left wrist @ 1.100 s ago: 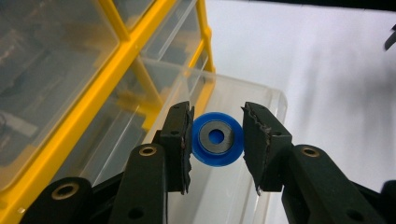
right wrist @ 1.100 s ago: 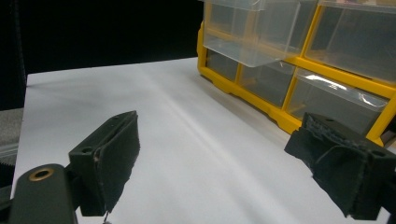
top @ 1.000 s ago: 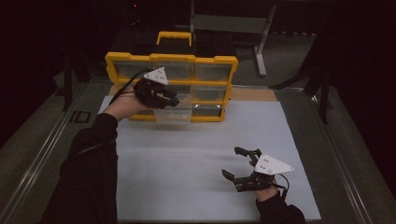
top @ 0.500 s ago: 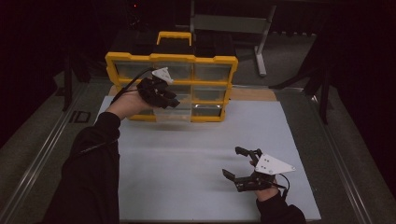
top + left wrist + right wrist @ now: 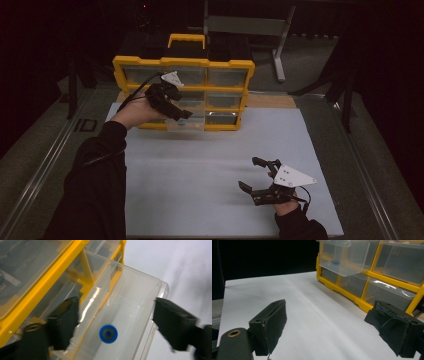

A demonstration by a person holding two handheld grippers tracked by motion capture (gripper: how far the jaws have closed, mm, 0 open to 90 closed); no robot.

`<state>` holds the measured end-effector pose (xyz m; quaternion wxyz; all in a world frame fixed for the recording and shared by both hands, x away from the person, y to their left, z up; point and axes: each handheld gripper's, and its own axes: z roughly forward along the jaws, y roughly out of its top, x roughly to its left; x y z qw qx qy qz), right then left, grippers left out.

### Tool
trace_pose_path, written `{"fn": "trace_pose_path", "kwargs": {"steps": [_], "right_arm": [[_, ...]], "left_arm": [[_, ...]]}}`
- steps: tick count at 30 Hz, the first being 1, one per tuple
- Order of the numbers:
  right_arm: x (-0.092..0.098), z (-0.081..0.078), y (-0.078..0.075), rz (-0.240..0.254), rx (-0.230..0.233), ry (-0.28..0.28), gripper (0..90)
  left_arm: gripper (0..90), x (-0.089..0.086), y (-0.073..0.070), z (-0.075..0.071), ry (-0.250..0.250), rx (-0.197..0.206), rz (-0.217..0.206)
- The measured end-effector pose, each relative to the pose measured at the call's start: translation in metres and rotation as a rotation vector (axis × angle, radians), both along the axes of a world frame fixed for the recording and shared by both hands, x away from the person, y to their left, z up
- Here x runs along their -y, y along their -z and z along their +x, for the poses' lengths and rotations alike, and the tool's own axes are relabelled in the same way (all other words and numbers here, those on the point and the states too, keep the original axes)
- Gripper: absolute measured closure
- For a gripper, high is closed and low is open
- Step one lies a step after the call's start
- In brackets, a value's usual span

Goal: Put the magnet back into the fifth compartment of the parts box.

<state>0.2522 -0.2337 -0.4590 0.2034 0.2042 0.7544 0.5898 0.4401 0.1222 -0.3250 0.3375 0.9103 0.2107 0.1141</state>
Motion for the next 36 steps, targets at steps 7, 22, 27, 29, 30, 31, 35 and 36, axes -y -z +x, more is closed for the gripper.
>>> {"fn": "trace_pose_path", "kwargs": {"steps": [7, 22, 27, 29, 30, 31, 35, 36], "right_arm": [[0.0, 0.0, 0.0, 0.001, 0.001, 0.001, 13.1], [-0.001, -0.001, -0.001, 0.0, 0.001, 0.001, 13.1], [0.0, -0.002, -0.002, 0.005, 0.005, 0.0, 13.1], [0.0, -0.002, -0.002, 0.003, 0.005, 0.001, 13.1], [0.0, -0.002, -0.002, 0.001, 0.008, 0.001, 13.1], [0.0, -0.002, -0.002, 0.0, 0.01, 0.001, 13.1], [-0.001, -0.002, -0.002, 0.0, 0.006, -0.001, 13.1], [-0.001, -0.002, -0.002, 0.0, 0.006, -0.001, 13.1]], "left_arm": [[0.0, -0.004, -0.005, -0.005, -0.01, -0.018, -0.054], [0.0, -0.007, -0.008, -0.031, 0.013, 0.017, -0.042], [0.0, -0.009, -0.006, -0.039, -0.006, 0.037, -0.024], [0.0, -0.011, -0.006, -0.043, -0.011, 0.036, -0.039], [0.0, -0.012, -0.005, -0.046, -0.006, 0.034, -0.041], [0.0, -0.014, -0.004, -0.049, -0.004, 0.03, -0.051], [0.0, -0.017, -0.002, -0.058, -0.006, 0.029, -0.043], [0.0, -0.018, -0.002, -0.061, 0.0, 0.03, -0.05]]}}
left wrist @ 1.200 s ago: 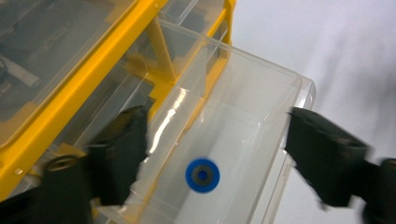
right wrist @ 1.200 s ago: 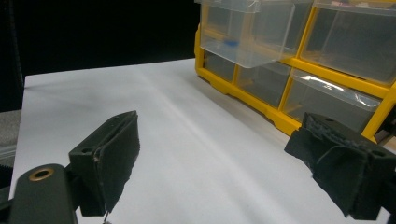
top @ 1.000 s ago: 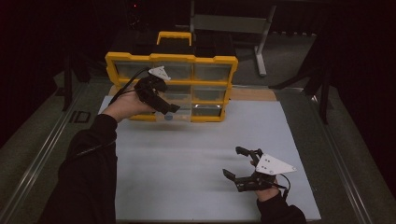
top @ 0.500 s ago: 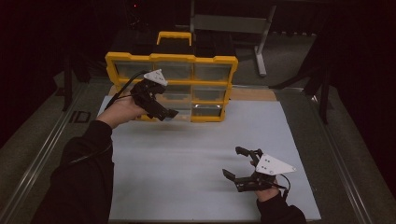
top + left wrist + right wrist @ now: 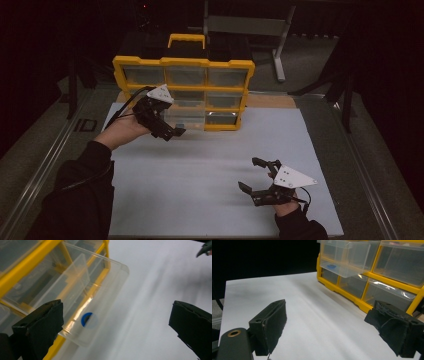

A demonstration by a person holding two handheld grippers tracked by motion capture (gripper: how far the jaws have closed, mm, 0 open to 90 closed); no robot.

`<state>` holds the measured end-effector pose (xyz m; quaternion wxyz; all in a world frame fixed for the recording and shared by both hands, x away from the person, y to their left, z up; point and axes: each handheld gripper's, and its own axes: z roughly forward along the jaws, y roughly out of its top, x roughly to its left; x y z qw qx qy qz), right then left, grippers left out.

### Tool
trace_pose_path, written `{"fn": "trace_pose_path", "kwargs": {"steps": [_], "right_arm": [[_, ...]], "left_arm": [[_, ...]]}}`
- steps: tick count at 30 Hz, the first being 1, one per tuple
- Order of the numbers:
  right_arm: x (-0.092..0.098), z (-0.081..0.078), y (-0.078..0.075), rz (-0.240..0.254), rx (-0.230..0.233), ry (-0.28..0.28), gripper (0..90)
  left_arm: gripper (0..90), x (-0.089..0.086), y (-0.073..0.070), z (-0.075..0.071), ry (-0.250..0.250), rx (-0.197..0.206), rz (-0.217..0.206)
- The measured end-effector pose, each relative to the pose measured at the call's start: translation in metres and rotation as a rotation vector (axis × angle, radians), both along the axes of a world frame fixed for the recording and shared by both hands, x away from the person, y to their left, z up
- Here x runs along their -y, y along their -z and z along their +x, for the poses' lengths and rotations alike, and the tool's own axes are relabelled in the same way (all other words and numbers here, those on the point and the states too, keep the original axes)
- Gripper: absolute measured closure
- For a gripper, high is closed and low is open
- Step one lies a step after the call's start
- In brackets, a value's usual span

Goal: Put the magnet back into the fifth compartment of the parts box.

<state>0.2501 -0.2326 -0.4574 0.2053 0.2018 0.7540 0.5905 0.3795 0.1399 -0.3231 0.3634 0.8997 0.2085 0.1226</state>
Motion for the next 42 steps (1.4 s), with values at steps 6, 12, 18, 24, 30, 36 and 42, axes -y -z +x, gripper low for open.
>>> {"fn": "trace_pose_path", "kwargs": {"steps": [6, 12, 18, 24, 30, 36, 42], "right_arm": [[-0.001, 0.0, 0.0, 0.001, -0.001, 0.0, 13.1], [-0.001, 0.0, 0.0, 0.0, -0.002, -0.001, 13.1], [0.0, 0.0, -0.001, 0.005, -0.002, -0.001, 13.1], [0.0, -0.001, -0.001, 0.006, 0.0, 0.0, 13.1], [0.001, 0.0, -0.001, 0.002, 0.004, 0.002, 13.1], [0.0, 0.0, 0.0, -0.001, -0.001, 0.002, 13.1], [0.0, 0.0, 0.0, 0.004, -0.002, 0.003, 13.1]], "left_arm": [[0.0, -0.001, -0.001, -0.018, 0.015, 0.008, -0.012], [0.0, -0.001, 0.0, -0.035, 0.024, 0.023, -0.015], [0.0, -0.002, 0.006, -0.05, 0.039, 0.024, -0.02], [0.0, -0.008, 0.017, -0.064, 0.036, 0.026, -0.032], [0.0, -0.015, 0.029, -0.074, 0.019, 0.024, -0.05], [0.0, -0.019, 0.041, -0.087, 0.016, 0.013, -0.08], [0.0, -0.024, 0.05, -0.101, 0.01, 0.015, -0.094]]}}
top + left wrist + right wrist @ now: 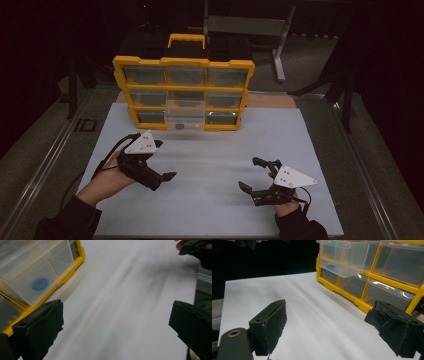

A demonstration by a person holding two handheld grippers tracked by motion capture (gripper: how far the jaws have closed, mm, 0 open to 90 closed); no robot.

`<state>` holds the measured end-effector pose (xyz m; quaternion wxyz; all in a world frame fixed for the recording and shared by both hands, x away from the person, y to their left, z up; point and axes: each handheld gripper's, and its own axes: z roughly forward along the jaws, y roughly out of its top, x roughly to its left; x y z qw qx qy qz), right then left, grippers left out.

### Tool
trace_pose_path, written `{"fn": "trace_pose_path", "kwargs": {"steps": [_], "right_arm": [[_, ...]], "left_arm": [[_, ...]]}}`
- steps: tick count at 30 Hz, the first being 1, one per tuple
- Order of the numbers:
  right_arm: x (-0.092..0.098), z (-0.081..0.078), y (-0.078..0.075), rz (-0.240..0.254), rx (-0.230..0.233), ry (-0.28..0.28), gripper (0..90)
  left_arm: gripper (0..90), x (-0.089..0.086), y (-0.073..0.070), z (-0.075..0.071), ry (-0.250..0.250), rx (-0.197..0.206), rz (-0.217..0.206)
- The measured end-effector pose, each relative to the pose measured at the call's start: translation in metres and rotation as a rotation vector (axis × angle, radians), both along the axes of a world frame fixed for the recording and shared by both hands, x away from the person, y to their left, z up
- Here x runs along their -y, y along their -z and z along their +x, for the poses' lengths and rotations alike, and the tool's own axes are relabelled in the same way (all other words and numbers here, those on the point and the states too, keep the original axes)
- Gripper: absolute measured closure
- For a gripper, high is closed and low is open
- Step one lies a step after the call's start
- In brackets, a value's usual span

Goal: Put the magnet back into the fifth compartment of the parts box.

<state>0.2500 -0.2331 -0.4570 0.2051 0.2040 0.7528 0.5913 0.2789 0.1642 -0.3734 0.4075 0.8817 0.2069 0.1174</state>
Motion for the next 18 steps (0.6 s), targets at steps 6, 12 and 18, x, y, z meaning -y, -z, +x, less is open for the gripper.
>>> {"fn": "trace_pose_path", "kwargs": {"steps": [6, 12, 18], "right_arm": [[-0.001, 0.0, 0.0, -0.004, 0.0, -0.001, 13.0], [-0.001, 0.0, 0.0, -0.003, -0.001, 0.0, 13.1], [-0.001, 0.0, 0.001, -0.007, -0.003, -0.002, 13.1]], "left_arm": [[0.0, -0.004, 0.009, -0.012, -0.018, 0.013, -0.012], [0.0, -0.008, 0.021, -0.023, -0.054, 0.033, -0.025], [0.0, -0.013, 0.037, -0.032, -0.085, 0.028, -0.062]]}}
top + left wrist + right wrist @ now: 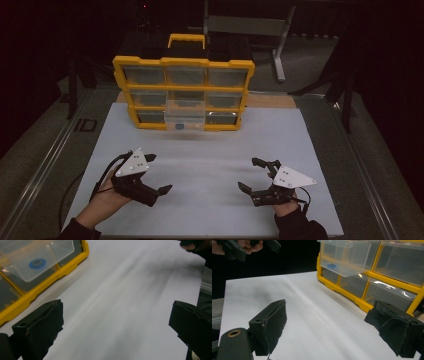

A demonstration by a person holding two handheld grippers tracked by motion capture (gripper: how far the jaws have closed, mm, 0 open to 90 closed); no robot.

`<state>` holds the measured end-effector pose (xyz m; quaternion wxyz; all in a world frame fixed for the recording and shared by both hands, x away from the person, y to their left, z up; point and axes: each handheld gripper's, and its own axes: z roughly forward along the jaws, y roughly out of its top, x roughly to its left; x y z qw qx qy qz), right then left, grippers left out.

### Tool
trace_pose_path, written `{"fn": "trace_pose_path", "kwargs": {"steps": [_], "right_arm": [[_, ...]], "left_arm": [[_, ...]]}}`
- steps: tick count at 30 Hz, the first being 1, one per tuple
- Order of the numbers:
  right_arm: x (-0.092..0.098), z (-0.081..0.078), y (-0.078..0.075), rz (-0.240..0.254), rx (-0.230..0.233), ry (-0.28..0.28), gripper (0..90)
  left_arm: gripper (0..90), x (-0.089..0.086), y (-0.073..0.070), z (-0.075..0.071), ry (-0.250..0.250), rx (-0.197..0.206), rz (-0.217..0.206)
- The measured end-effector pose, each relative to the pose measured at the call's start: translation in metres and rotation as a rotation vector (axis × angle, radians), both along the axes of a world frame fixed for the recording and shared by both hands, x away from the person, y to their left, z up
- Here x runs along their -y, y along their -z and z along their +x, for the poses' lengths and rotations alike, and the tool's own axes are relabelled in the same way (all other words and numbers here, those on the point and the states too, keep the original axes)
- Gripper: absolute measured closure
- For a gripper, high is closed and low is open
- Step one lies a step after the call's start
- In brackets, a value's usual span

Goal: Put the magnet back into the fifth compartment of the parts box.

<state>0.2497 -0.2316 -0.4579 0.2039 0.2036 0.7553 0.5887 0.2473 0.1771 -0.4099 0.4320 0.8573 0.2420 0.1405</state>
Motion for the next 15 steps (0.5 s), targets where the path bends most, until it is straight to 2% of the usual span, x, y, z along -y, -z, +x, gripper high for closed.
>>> {"fn": "trace_pose_path", "kwargs": {"steps": [3, 6, 10, 15], "right_arm": [[0.0, 0.0, 0.0, -0.003, 0.0, -0.001, 13.0], [0.0, 0.0, 0.0, -0.004, 0.001, 0.0, 13.1], [0.0, 0.0, 0.001, -0.006, 0.001, -0.001, 13.0], [0.0, 0.0, 0.001, -0.006, 0.001, 0.001, 13.1]], "left_arm": [[0.0, 0.0, 0.012, -0.003, -0.005, -0.011, 0.006], [0.0, -0.001, 0.02, -0.006, -0.014, -0.014, -0.009], [0.0, -0.001, 0.031, -0.011, -0.03, 0.001, -0.015], [0.0, -0.005, 0.044, -0.016, -0.05, -0.009, -0.053]]}}
